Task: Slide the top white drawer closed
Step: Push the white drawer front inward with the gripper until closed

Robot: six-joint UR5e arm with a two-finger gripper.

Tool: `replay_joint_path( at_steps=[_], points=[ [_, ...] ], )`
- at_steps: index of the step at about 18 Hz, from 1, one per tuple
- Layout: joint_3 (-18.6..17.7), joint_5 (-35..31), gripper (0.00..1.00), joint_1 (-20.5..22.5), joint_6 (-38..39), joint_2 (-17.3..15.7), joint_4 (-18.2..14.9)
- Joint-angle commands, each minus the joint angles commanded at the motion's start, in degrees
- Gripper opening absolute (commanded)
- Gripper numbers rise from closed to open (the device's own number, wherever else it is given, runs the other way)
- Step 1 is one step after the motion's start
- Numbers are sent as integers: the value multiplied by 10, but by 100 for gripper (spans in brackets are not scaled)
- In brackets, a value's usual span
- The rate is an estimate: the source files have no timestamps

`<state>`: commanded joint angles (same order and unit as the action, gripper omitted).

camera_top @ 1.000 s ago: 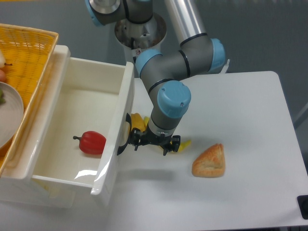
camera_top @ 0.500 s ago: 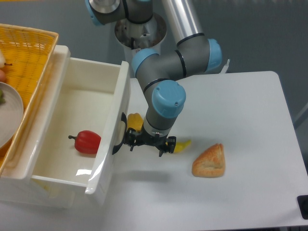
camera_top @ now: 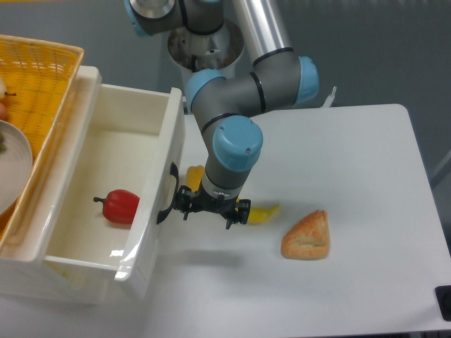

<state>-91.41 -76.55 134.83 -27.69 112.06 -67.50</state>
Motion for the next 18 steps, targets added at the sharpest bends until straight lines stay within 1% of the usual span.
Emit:
replay_joint_path(
  at_steps=[2,12,14,18],
  points=[
    [0,0,100,-2,0,-3,-6],
    [0,0,100,-8,-1,-4,-9],
    [1,0,100,-9,-1,-8,-16],
    [1,0,100,-11,-1,-9,-19]
  ],
)
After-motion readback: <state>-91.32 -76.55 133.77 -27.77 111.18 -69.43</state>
